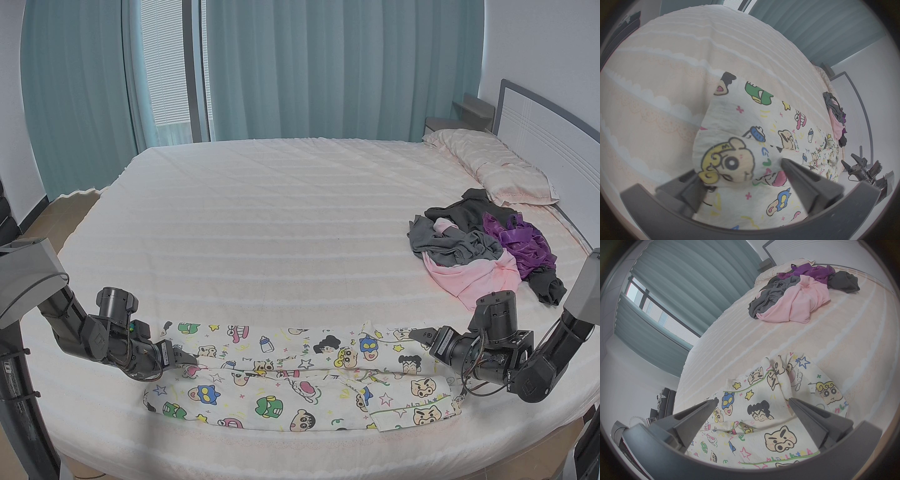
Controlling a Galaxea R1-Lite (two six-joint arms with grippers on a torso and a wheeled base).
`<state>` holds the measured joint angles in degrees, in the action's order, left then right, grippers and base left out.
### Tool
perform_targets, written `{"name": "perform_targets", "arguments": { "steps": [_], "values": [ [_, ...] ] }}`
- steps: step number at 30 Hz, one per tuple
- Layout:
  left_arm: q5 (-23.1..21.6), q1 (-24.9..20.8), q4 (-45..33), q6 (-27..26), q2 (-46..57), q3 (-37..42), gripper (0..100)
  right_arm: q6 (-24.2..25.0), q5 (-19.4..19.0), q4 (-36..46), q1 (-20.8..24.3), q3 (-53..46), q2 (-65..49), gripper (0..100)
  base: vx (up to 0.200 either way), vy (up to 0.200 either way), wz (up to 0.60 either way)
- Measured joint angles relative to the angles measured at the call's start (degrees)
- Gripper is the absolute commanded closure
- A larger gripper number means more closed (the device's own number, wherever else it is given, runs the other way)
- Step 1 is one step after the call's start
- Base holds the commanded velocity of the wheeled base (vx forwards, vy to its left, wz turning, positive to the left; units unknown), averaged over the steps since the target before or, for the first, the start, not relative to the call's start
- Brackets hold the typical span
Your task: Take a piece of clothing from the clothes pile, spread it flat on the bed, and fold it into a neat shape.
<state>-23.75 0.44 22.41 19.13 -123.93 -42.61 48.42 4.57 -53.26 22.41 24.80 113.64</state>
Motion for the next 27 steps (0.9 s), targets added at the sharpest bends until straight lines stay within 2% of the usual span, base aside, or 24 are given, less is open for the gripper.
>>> {"name": "perform_targets", "arguments": {
  "steps": [12, 19, 27],
  "values": [
    [-0.37, 0.29, -0.66, 0.16, 1.11, 0.38, 100, 0.07, -0.01, 0.00, -0.44, -0.05, 0.00, 0, 0.000, 0.000, 0.00],
    [-0.30, 2.04, -2.90, 0.05, 5.07, 0.83, 100, 0.16, -0.06, -0.46, -1.08, -0.44, -0.05, 0, 0.000, 0.000, 0.00],
    [-0.30, 7.35, -9.41, -5.63, 9.16, 0.71, 100, 0.22, -0.09, -4.77, -1.68, -2.04, 0.09, 0, 0.000, 0.000, 0.00]
  ]
}}
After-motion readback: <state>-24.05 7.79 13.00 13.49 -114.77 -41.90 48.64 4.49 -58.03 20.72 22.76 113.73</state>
